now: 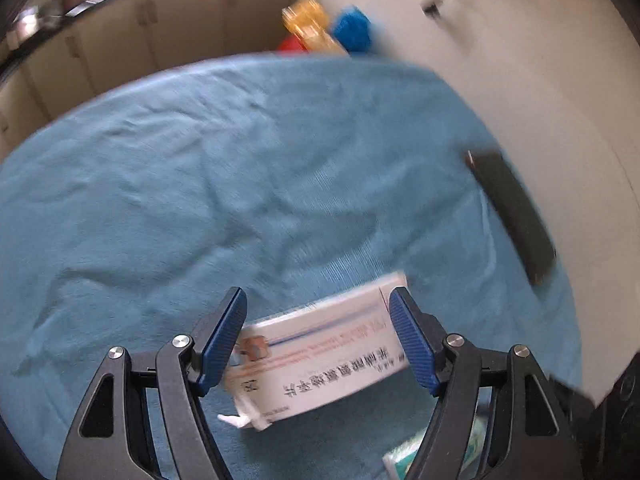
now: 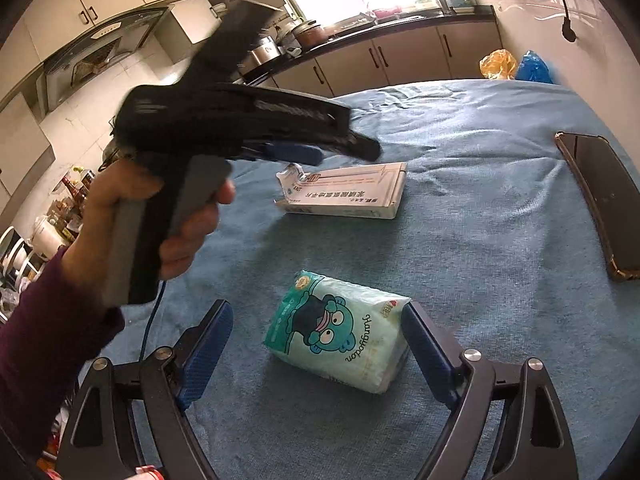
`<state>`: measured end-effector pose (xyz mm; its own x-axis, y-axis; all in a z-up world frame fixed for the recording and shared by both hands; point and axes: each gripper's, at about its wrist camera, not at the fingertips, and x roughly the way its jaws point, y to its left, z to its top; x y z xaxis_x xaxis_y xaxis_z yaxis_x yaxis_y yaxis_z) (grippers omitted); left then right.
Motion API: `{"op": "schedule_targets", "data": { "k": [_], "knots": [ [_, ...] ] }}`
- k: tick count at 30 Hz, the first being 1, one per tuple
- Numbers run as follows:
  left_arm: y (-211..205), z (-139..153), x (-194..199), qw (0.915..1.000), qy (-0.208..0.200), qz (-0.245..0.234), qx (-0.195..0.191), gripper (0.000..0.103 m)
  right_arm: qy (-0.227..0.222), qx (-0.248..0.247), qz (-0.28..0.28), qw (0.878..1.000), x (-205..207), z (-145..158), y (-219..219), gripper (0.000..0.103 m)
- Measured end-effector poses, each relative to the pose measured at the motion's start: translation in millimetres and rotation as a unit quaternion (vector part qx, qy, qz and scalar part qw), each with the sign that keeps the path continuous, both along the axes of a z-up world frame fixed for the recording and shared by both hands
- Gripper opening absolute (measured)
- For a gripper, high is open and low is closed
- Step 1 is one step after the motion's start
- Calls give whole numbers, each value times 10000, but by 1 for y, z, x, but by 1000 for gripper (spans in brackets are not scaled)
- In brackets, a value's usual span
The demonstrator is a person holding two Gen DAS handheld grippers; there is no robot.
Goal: Collect trash
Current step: 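Grasp the white medicine box with the left tool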
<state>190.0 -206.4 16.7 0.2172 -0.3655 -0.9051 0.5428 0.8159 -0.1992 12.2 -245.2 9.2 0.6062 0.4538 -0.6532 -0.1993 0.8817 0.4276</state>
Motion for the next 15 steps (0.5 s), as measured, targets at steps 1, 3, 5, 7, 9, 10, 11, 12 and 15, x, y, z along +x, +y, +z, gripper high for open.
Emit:
{"op": "schedule_targets", "data": {
  "k": [1, 3, 5, 7, 9, 10, 11, 12, 15],
  "knots": [
    [-1, -2, -2, 9999, 79, -139, 29, 72, 0, 23, 12, 10000, 0, 0, 0, 90],
    [3, -2, -10, 9991, 168, -376, -37, 72, 16, 68, 33, 10000, -1, -1, -2, 90],
    [9, -2, -17, 9987, 243, -448, -96, 72, 44, 82, 100, 9999, -2, -1, -3, 90],
    [16, -2, -27, 9982, 260, -515, -142, 72, 120, 74, 296, 9995, -3, 0, -3, 90],
    [19, -2, -38, 9982, 221, -542, -135, 73, 228, 129, 563, 9981, -4, 0, -4, 90],
    [18, -2, -42, 9982, 186, -555, -111, 73, 260, 149, 645, 9975, -6, 0, -5, 90],
    [16, -1, -46, 9982, 141, -581, -68, 73, 271, 133, 681, 9972, -7, 1, -6, 90],
    [14, -1, -50, 9982, 92, -587, -21, 73, 260, 124, 715, 9970, -8, 3, -10, 90],
    [1, -3, -59, 9977, -231, -543, 327, 73, 222, 147, 668, 9974, -8, 6, -19, 90]
  ]
}}
